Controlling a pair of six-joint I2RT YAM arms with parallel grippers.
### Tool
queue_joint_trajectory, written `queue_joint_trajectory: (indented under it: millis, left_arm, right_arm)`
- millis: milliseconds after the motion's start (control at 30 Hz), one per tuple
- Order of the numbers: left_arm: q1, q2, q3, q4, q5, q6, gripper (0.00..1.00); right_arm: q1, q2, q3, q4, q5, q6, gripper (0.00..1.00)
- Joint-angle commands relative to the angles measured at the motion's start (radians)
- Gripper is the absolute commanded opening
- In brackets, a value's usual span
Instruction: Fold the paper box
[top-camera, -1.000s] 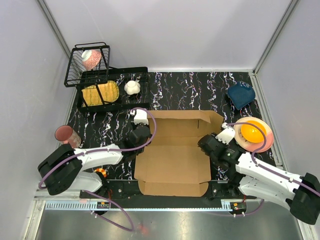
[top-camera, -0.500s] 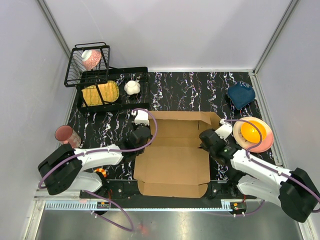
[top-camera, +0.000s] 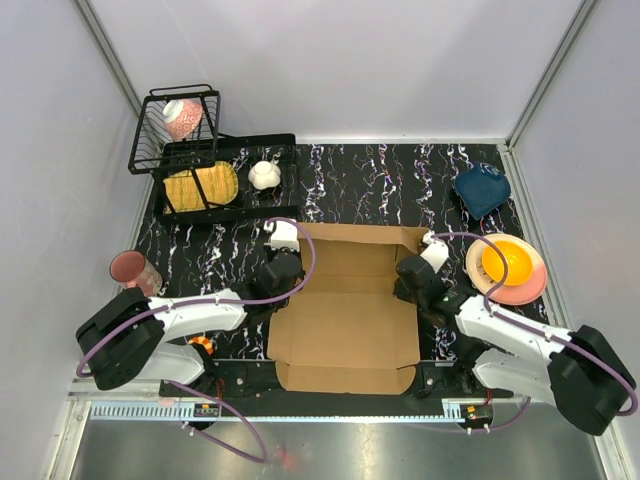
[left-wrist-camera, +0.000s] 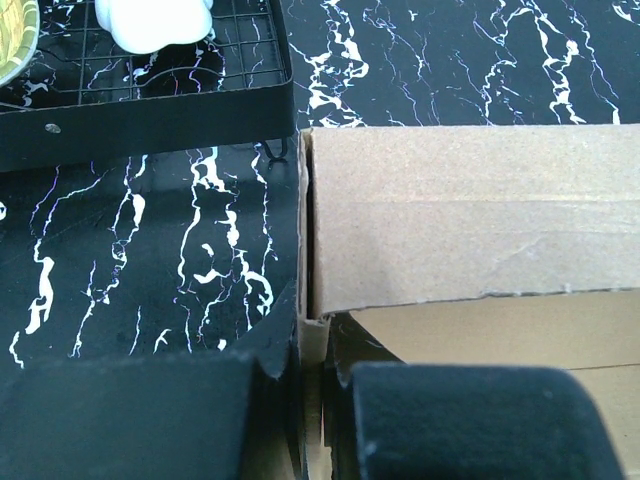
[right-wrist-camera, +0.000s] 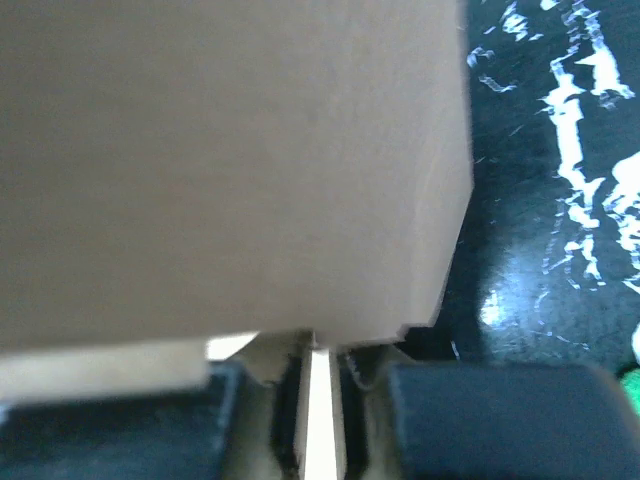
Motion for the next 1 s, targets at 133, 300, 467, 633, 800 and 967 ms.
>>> queue_joint_trajectory:
  millis: [133,300,467,633,800,967]
  left_arm:
    - [-0.012,0.019,-0.008,-0.061,0.041,0.003,0.0]
    - [-0.014,0.021,-0.006,-0.07,0.033,0.0,0.0]
    - [-0.014,0.018,-0.006,-0.08,0.027,-0.004,0.0]
    - [-0.014,0.009,-0.011,-0.087,0.021,-0.004,0.0]
    - [-0.012,0.0,-0.014,-0.096,0.019,-0.007,0.0]
    - [-0.014,-0.008,-0.012,-0.106,0.024,-0.012,0.0]
  right_arm:
    - [-0.001,0.091,0.086,0.043,-0.158,-0.11,0.32]
    - [-0.001,-0.097,0.146,-0.101,-0.089,-0.133,0.53]
    - [0.001,-0.248,0.242,-0.274,-0.083,-0.187,0.64]
    - [-0.001,-0.403,0.334,-0.394,-0.026,-0.224,0.67]
    - [-0.002,-0.454,0.359,-0.504,0.151,-0.199,0.65]
    - [-0.001,-0.417,0.321,-0.529,0.134,-0.174,0.64]
